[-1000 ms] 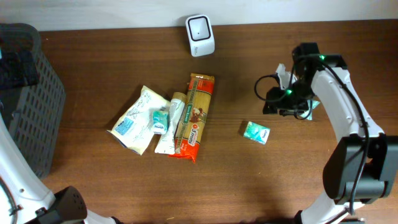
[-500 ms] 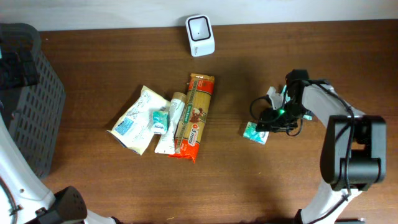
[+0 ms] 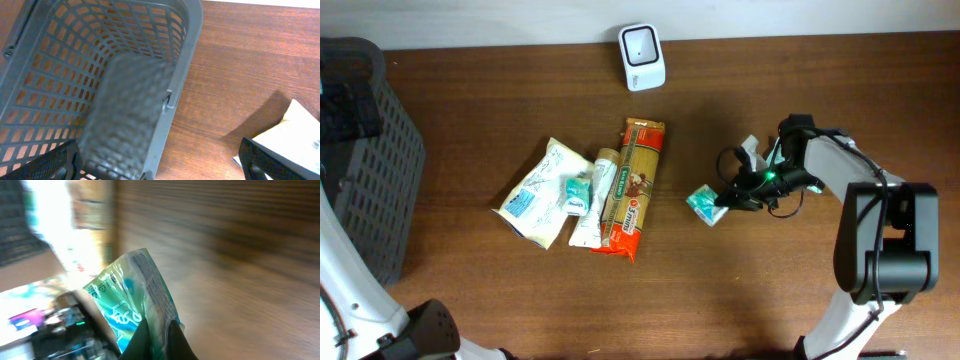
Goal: Scan the item barcode
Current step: 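Lift the tissue pack up to the white scanner, then carry the tissue pack right and set it beside the soap bar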
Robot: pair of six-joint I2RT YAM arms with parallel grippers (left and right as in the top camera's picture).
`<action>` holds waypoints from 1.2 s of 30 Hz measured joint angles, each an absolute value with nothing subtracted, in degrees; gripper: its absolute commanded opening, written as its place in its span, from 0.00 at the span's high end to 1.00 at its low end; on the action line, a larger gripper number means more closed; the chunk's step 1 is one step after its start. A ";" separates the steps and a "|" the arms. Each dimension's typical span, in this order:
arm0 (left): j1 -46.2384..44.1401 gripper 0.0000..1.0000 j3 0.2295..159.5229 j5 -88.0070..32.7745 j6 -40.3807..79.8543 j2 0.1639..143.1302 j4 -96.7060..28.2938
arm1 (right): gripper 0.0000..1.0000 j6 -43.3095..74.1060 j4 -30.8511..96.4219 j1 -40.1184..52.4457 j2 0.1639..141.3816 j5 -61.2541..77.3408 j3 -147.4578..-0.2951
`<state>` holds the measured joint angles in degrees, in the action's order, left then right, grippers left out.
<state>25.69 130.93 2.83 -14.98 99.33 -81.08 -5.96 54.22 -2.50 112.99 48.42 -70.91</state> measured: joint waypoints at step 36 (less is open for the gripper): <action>25.69 0.01 130.93 2.83 -14.96 99.33 -81.12 | 0.96 14.09 59.70 26.85 108.99 -3.97 -124.90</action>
